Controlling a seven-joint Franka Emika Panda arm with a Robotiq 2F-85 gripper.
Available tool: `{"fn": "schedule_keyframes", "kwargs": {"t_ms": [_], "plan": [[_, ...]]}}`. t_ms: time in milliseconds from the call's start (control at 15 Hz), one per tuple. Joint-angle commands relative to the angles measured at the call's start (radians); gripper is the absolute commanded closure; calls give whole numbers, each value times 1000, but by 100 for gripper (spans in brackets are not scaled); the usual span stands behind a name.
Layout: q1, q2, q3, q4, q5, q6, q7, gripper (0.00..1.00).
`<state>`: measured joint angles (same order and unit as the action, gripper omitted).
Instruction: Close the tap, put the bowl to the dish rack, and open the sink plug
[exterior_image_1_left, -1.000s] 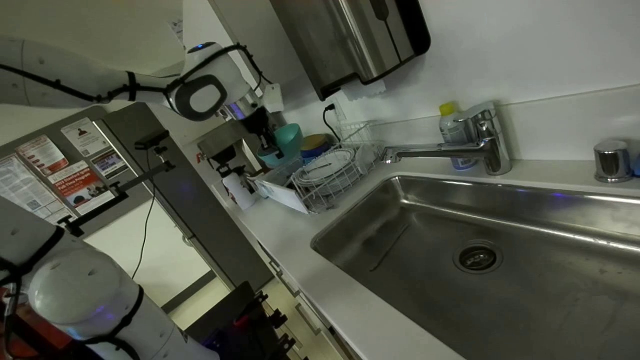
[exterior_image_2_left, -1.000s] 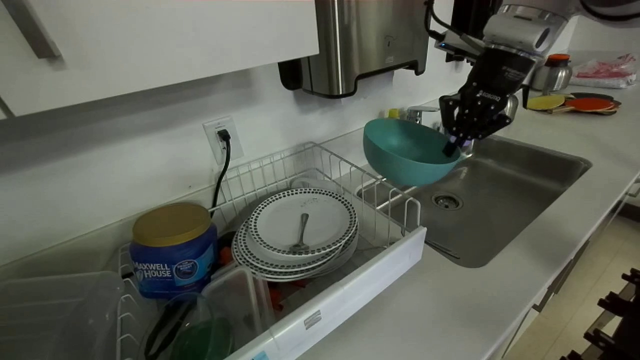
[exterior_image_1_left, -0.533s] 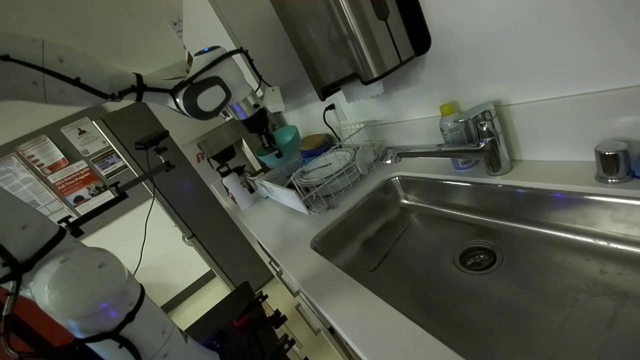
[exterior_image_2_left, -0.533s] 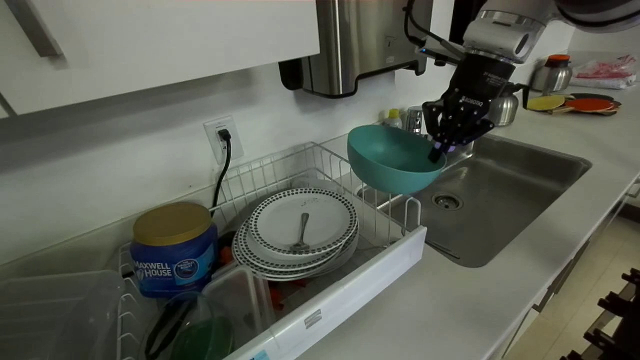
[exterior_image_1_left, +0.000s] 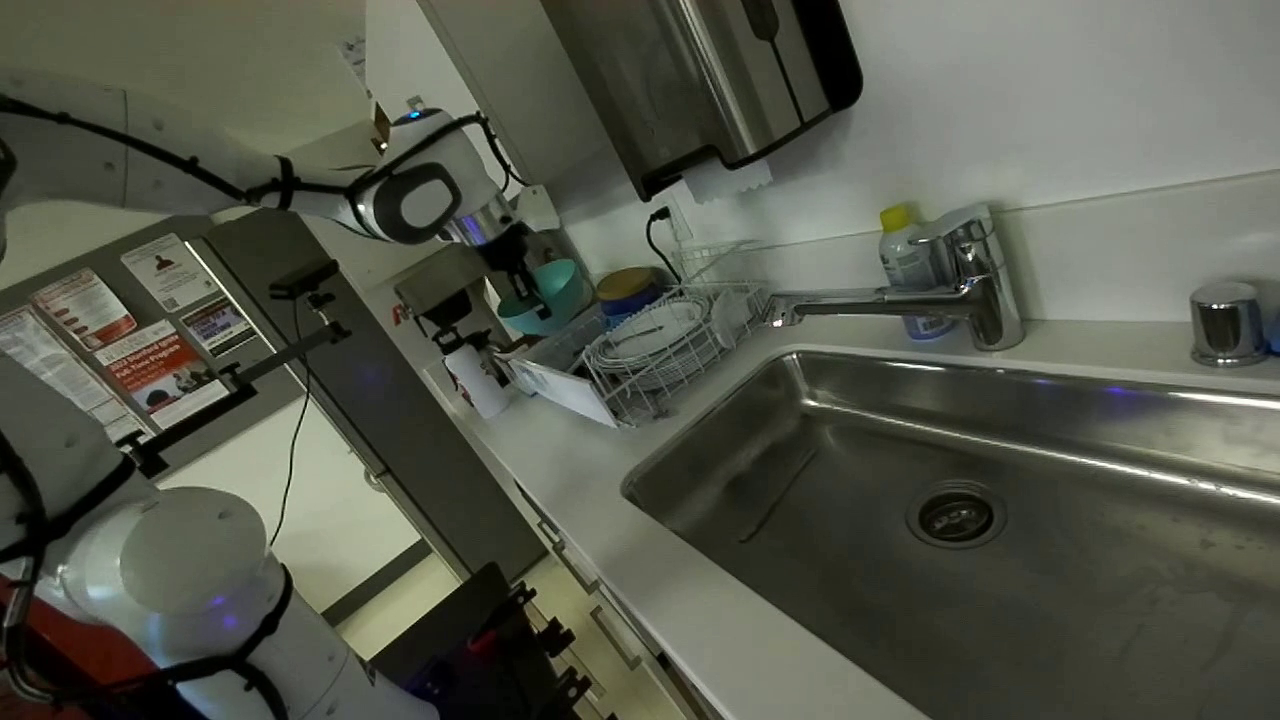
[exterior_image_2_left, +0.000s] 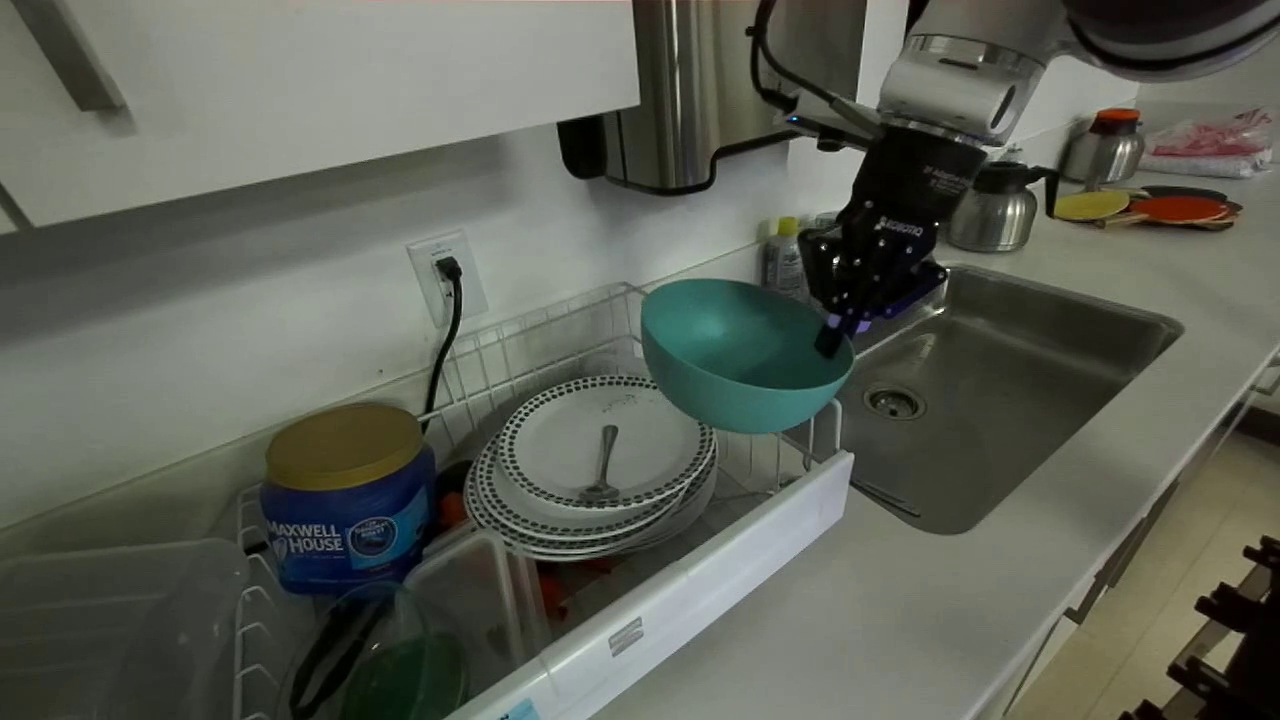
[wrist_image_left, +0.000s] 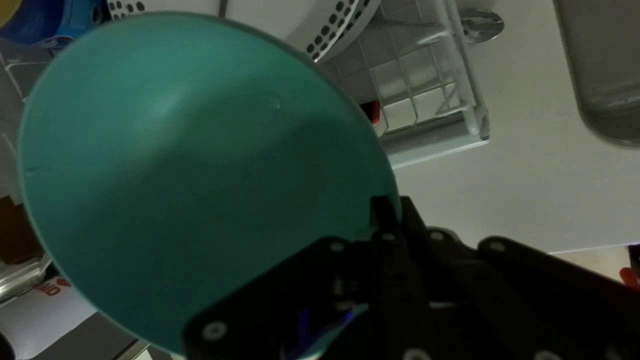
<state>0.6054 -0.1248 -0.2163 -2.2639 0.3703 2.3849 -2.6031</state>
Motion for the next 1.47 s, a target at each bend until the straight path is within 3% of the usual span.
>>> {"fn": "schedule_keyframes", "kwargs": {"t_ms": [0,200,267,667,1000,1400], "plan": [[73,78,-41,84,17,45,0,99],[93,150,-53,137,42,126,0,99],[-71,176,112,159,56,136,0,99],[-300,333,333,295,41,153,10,99],[-413,450,421,374,17,135,5,99],[-469,557,475,434,-49,98,9,99]]}}
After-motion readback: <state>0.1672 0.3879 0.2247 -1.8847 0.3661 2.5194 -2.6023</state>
